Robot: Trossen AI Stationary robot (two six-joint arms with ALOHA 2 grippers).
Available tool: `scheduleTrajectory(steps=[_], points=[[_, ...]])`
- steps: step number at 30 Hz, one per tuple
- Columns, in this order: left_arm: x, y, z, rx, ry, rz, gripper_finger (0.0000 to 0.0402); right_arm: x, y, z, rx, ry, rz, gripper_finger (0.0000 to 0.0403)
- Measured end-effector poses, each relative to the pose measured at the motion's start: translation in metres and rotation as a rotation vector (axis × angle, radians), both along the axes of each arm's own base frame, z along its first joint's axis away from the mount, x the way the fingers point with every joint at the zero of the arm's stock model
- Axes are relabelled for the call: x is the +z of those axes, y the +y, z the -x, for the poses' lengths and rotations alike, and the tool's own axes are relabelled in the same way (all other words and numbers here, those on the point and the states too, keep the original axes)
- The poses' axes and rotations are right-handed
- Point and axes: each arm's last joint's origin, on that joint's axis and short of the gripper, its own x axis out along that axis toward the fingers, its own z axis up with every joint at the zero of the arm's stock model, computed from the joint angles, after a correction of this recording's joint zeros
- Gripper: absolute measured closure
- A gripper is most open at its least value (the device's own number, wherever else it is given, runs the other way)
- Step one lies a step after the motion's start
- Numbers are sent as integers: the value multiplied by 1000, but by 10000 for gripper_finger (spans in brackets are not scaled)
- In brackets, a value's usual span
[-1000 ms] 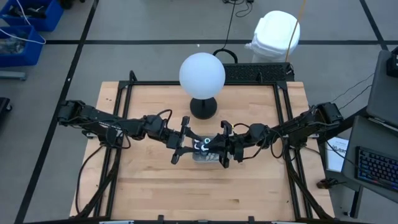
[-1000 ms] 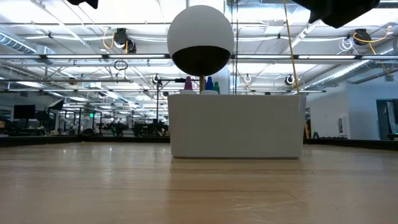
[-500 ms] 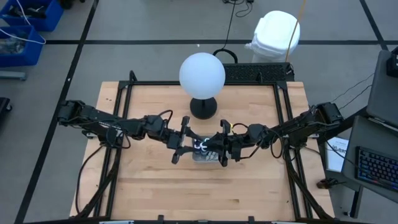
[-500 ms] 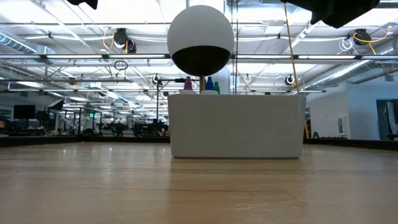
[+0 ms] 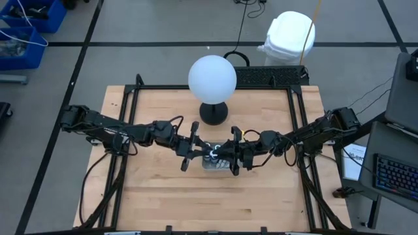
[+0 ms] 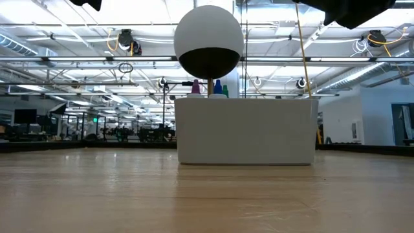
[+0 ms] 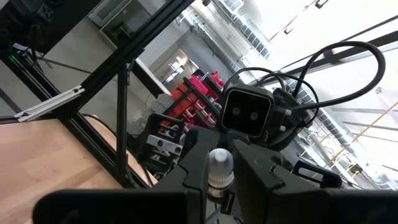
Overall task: Pick & Place food coloring
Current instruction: Put the small blue food coloring bottle into the gray bin
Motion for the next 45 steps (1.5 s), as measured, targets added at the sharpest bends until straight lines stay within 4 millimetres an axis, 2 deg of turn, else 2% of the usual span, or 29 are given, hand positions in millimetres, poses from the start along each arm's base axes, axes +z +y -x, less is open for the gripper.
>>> scheduleTrajectory(steps=[2,8,13,17,25,33,38,45], points=[[0,0,0,0,0,0,324,0,0,0,0,1,0,357],[-1,0,0,-4,14,-3,263,-1,-1,0,-28,17,-18,357],[-1,0,0,-5,14,-3,248,-1,-1,-1,-41,21,-27,357],[-2,0,0,7,18,-5,262,-3,-1,-1,-44,33,-28,357],[-4,0,0,27,35,-12,334,-4,-1,-1,-46,54,-37,357],[-4,0,0,27,39,-13,321,-5,-1,-1,-45,61,-45,357],[-4,0,0,27,39,-12,336,-5,-1,-1,-44,61,-45,352],[-4,0,0,27,39,-13,329,-5,-1,-1,-45,60,-46,339]])
